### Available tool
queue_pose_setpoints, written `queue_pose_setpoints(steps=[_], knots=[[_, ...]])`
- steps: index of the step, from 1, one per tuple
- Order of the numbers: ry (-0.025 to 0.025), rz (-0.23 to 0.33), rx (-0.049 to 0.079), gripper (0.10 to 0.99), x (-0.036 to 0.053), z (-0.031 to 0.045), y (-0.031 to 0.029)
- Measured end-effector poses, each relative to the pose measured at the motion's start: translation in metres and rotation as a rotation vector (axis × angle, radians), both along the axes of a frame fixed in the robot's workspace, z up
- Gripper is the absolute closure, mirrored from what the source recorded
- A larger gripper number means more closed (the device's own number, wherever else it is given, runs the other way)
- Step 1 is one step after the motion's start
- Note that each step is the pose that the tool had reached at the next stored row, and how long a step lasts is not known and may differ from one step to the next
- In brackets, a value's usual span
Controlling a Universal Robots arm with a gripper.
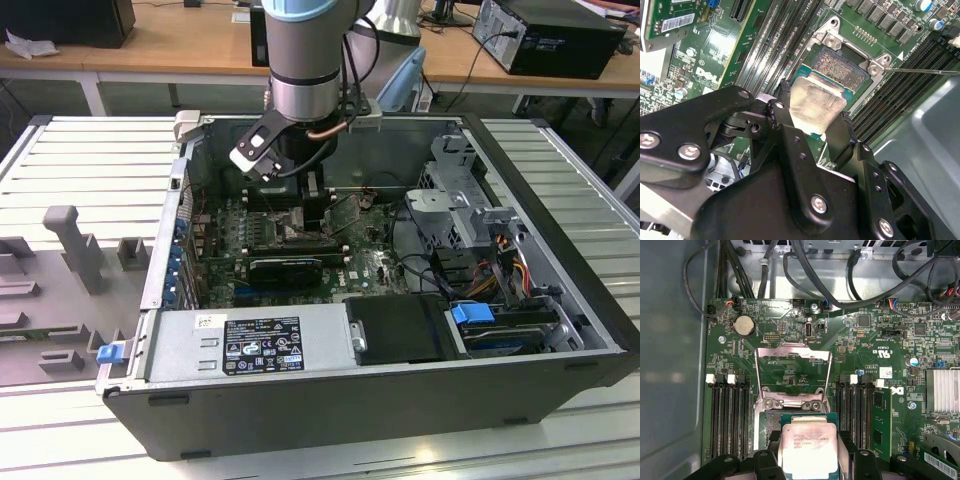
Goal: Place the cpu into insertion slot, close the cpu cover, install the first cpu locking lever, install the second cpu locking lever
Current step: 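Place the cpu into insertion slot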
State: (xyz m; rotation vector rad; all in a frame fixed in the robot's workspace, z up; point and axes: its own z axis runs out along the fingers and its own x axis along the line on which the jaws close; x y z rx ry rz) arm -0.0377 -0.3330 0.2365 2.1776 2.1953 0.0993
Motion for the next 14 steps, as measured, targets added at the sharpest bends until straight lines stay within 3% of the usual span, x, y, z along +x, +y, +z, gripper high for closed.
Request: queue_pose_setpoints(steps=[14], knots=[[0.0000, 0.000, 0.000, 0.557, 0.0000, -0.0055, 0.0000]])
